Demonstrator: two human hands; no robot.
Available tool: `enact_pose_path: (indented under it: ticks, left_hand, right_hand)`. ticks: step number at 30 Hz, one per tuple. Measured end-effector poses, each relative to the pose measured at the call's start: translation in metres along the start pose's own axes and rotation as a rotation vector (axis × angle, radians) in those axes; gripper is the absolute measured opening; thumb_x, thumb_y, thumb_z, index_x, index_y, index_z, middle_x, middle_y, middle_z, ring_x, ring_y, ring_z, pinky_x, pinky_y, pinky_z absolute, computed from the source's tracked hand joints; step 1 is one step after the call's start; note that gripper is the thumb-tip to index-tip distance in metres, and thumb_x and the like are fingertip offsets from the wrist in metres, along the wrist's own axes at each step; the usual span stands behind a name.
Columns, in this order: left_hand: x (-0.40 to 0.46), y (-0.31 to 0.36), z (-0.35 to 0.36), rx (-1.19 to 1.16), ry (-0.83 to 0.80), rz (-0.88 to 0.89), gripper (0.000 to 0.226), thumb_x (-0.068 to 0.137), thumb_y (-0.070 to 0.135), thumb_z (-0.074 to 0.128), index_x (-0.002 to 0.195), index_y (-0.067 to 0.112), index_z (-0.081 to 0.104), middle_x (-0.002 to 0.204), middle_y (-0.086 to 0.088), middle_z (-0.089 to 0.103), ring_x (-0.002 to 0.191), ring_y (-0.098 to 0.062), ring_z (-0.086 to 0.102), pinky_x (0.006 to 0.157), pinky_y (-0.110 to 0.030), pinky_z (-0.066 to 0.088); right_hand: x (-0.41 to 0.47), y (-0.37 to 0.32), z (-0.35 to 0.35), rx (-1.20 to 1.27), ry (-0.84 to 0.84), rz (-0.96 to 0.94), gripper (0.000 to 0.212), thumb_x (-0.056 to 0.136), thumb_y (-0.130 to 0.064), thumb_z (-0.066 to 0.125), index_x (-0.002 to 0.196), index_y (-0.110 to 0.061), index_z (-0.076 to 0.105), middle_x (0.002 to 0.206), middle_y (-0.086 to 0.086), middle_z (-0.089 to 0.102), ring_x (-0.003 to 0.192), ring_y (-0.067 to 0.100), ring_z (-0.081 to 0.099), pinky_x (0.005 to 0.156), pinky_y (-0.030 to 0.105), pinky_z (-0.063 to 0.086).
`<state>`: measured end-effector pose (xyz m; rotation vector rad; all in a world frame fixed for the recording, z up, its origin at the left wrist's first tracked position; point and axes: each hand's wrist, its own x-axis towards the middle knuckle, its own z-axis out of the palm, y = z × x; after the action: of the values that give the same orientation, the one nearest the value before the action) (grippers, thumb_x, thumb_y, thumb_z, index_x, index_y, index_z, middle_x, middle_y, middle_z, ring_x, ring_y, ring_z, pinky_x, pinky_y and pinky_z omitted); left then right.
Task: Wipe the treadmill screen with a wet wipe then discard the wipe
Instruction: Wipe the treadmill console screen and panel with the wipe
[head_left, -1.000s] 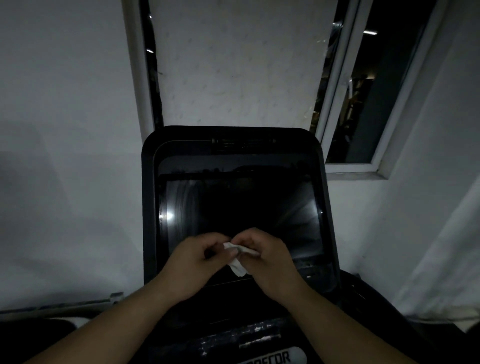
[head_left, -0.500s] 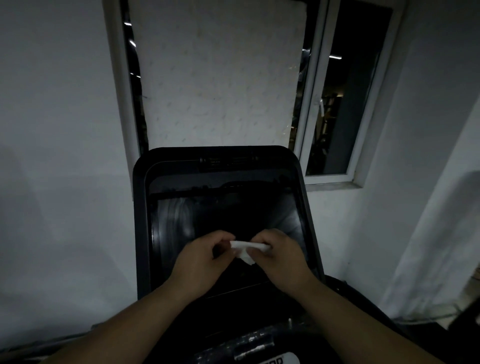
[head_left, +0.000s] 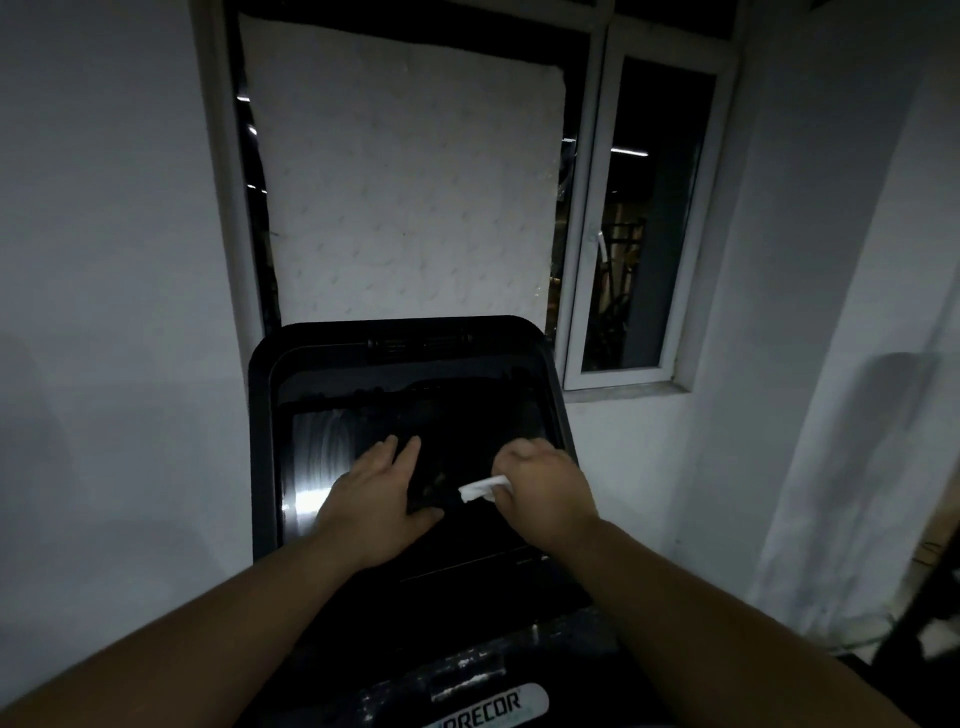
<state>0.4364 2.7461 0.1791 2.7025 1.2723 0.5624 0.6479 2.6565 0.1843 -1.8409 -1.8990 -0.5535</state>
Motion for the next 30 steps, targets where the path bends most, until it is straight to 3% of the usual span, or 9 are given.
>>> enact_pose_path:
  ticks: [15,25,30]
  left_hand:
    - [-0.097,0.137,-0.007,0.245,-0.06,-0.106,0.102,0.093,0.068,0.054,0.164,0.025,-0.006,0.173,-0.008,-0.003,0.159,-0.025,-0.002,0.127,-0.043,0.017]
    - [-0.183,0.201,-0.033,0.312,-0.076,-0.133,0.101,0.092,0.065,0.056,0.164,0.028,-0.005,0.173,-0.006,-0.005,0.159,-0.023,-0.006,0.127,-0.047,0.012]
    - [-0.22,0.219,-0.043,0.356,-0.077,-0.102,0.102,0.092,0.069,0.053,0.164,0.028,-0.007,0.173,-0.006,-0.008,0.159,-0.023,-0.008,0.127,-0.046,0.009]
  right_hand:
    - [-0.139,0.064,-0.089,0.012,-0.012,0.075,0.015,0.092,-0.025,0.059,0.098,-0.016,0.069,0.105,0.003,0.066,0.1,0.025,0.058,0.084,0.037,0.048]
    - [-0.203,0.039,-0.144,0.096,0.018,0.04,0.012,0.092,-0.024,0.062,0.097,-0.016,0.07,0.102,0.002,0.067,0.099,0.025,0.058,0.081,0.035,0.044]
    - [-0.233,0.027,-0.166,0.064,0.015,0.051,0.02,0.093,-0.025,0.062,0.107,-0.014,0.071,0.123,0.003,0.066,0.114,0.027,0.058,0.094,0.039,0.046]
